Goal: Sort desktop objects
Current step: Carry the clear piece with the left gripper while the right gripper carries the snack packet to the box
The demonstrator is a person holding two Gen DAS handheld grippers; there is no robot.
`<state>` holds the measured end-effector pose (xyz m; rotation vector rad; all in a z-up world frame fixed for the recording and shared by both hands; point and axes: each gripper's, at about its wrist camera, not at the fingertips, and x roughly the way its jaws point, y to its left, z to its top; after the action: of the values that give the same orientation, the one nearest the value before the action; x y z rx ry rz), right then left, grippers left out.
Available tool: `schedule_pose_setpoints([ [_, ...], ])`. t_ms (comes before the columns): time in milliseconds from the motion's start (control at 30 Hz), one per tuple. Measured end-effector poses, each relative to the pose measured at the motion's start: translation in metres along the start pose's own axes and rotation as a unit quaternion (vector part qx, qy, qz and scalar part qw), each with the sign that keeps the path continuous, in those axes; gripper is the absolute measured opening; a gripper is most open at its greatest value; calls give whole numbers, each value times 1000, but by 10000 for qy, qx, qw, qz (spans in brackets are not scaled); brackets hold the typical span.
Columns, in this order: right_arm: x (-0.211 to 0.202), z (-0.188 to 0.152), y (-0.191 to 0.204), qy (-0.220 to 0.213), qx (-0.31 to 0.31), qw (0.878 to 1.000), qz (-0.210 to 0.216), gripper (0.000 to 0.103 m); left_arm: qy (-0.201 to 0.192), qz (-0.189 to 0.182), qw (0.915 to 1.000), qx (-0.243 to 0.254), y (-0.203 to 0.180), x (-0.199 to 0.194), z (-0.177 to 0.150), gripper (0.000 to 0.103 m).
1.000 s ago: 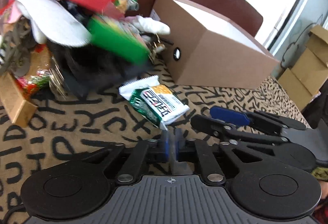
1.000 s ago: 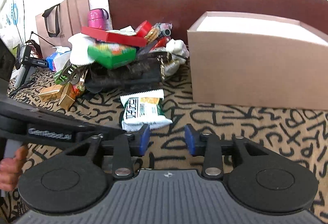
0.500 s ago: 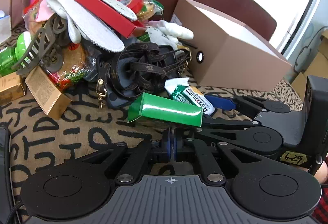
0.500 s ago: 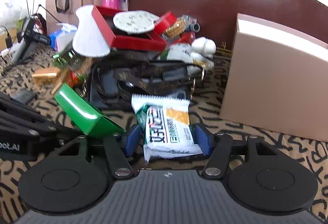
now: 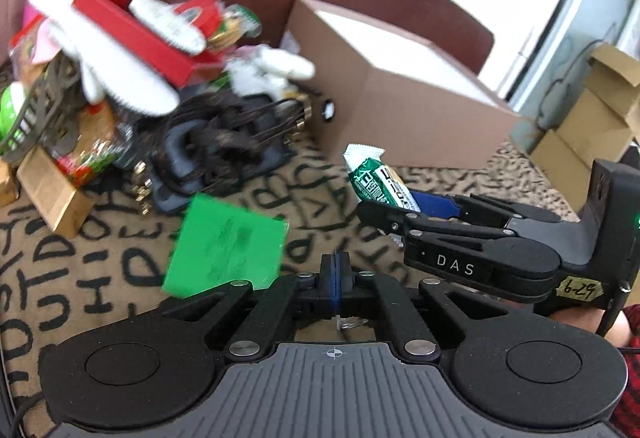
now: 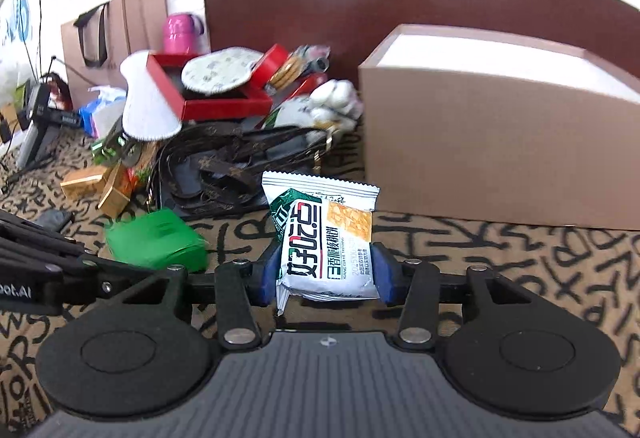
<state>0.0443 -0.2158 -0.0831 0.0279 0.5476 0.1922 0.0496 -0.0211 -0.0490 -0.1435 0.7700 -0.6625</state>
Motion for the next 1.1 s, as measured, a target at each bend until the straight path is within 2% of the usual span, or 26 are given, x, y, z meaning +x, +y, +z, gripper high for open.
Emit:
schedule_pose_setpoints([
  [300, -42, 15, -13, -548, 64, 9985, -72, 51, -425, -233, 9978, 462, -36, -21, 33, 0],
  [433, -51, 18, -19, -685, 109, 9975, -111, 51, -301, -184, 9969, 697, -41, -18, 37, 0],
  [467, -52, 16, -20, -680, 110, 9975, -123, 52, -189, -112, 9968, 767, -42, -15, 32, 23],
  [533, -51, 10, -22, -622, 151, 9978, -152, 52, 21, 20, 9957, 926, -46, -12, 19, 50],
  [567, -50, 8, -24, -584, 195, 9980, -172, 52, 64, 26, 9944, 1058, -50, -12, 11, 69],
  [600, -48, 6, -26, -533, 246, 9981, -197, 52, 63, -2, 9928, 1195, -56, -12, 4, 76],
  [700, -47, 1, -31, -470, 312, 9980, -269, 52, 282, -150, 9878, 1521, -70, 0, -12, 76],
  [833, -55, 0, -37, -528, 357, 9972, -398, 52, 674, -68, 9873, 1438, -73, 32, -22, 80],
  [900, -59, 0, -39, -541, 367, 9969, -444, 52, 909, 91, 9860, 1398, -73, 48, -27, 80],
  [967, -60, -2, -41, -528, 388, 9968, -469, 52, 759, 216, 9862, 1454, -73, 50, -32, 81],
  [1033, -60, -5, -42, -496, 424, 9967, -474, 52, 769, 230, 9876, 1350, -72, 51, -32, 76],
  [1067, -59, -6, -43, -481, 452, 9967, -470, 52, 763, 230, 9877, 1346, -72, 51, -32, 42],
  [1100, -58, -7, -43, -474, 471, 9967, -458, 52, 785, 199, 9869, 1395, -73, 51, -31, 28],
])
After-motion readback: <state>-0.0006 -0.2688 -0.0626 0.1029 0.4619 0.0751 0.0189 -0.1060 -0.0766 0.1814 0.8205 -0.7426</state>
